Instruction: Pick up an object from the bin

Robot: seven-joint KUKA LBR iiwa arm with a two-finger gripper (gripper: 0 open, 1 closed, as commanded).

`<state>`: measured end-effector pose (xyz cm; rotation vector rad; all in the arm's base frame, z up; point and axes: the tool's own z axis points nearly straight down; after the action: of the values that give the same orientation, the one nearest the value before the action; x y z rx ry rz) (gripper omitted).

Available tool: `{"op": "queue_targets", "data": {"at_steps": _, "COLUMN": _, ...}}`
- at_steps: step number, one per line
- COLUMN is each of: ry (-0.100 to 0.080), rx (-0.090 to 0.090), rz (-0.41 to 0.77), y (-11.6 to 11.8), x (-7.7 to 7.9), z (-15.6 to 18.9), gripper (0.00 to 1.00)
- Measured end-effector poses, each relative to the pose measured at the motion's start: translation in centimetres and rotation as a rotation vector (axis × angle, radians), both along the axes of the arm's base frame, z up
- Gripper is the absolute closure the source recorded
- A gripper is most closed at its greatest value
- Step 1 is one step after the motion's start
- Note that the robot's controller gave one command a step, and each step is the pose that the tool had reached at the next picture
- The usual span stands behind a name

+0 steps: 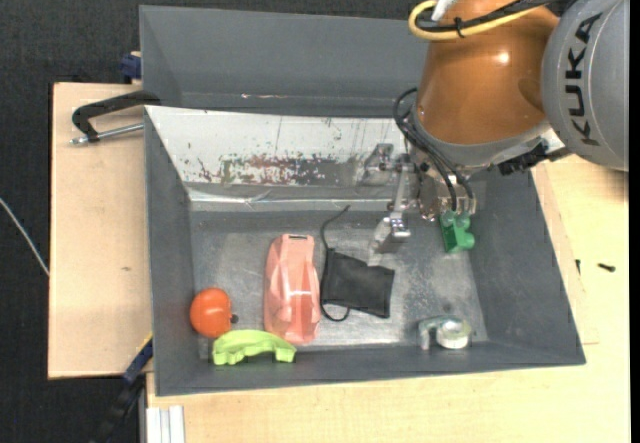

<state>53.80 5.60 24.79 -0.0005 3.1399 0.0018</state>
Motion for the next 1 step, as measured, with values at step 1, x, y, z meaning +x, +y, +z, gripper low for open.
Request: {"op": "queue_targets", "data": {"at_steps": 1, "ry": -0.002, "rx": 0.001, "rz": -0.085, "y": -0.12, "x": -0.31, "z": -6.49, "gripper": 0.00}}
